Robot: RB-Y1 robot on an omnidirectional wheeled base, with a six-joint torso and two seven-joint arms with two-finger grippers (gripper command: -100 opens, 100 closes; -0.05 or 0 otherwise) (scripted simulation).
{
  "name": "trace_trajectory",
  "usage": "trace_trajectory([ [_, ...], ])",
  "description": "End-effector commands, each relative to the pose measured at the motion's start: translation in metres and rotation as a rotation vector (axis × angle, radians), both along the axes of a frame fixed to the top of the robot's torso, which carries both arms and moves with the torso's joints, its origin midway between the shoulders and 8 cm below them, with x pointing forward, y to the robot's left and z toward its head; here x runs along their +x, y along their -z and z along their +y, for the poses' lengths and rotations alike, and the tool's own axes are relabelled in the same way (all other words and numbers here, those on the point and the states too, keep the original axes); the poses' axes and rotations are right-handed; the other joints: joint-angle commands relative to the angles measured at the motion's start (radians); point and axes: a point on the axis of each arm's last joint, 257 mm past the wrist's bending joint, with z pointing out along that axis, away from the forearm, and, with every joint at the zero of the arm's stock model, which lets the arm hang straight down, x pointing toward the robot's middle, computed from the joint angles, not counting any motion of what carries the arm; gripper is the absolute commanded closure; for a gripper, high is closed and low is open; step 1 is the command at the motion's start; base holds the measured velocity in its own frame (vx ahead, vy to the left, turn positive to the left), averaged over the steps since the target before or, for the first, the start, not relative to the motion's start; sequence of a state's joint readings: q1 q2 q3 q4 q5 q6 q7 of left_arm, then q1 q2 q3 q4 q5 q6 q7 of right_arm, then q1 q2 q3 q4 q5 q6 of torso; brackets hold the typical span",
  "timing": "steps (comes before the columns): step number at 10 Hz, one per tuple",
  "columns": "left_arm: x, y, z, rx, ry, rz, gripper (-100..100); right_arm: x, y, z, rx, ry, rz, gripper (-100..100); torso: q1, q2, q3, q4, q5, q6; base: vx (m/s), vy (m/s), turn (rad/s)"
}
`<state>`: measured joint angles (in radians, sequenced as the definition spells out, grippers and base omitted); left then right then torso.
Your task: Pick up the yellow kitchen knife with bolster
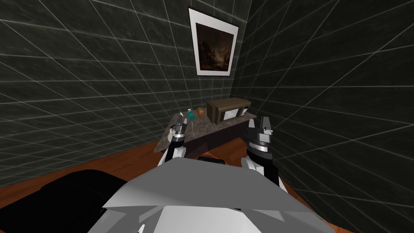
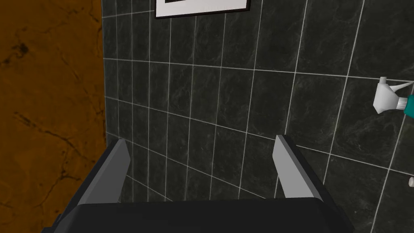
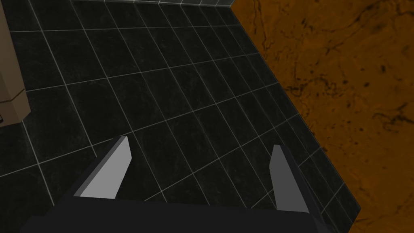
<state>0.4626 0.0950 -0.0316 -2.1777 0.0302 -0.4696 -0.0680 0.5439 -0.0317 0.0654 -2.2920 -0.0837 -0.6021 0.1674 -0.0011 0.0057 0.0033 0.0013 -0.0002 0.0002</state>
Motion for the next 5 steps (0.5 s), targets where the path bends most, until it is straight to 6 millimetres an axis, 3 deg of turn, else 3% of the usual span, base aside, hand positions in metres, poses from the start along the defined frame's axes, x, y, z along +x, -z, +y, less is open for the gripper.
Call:
trace_trajectory([
  [1, 0.014, 0.014, 0.005, 0.024, 0.005, 0.058, -100, 0.000, 0.000, 0.000, 0.000, 0.000, 0.000, 0, 0.000, 0.000, 0.000, 0.000, 0.000, 0.000, -0.101, -0.034, -0.114],
  [5, 0.035, 0.039, 0.013, 0.061, 0.010, 0.162, -100, 0.000, 0.000, 0.000, 0.000, 0.000, 0.000, 0, 0.000, -0.002, -0.001, 0.000, 0.000, 0.000, -0.070, -0.034, -0.065],
])
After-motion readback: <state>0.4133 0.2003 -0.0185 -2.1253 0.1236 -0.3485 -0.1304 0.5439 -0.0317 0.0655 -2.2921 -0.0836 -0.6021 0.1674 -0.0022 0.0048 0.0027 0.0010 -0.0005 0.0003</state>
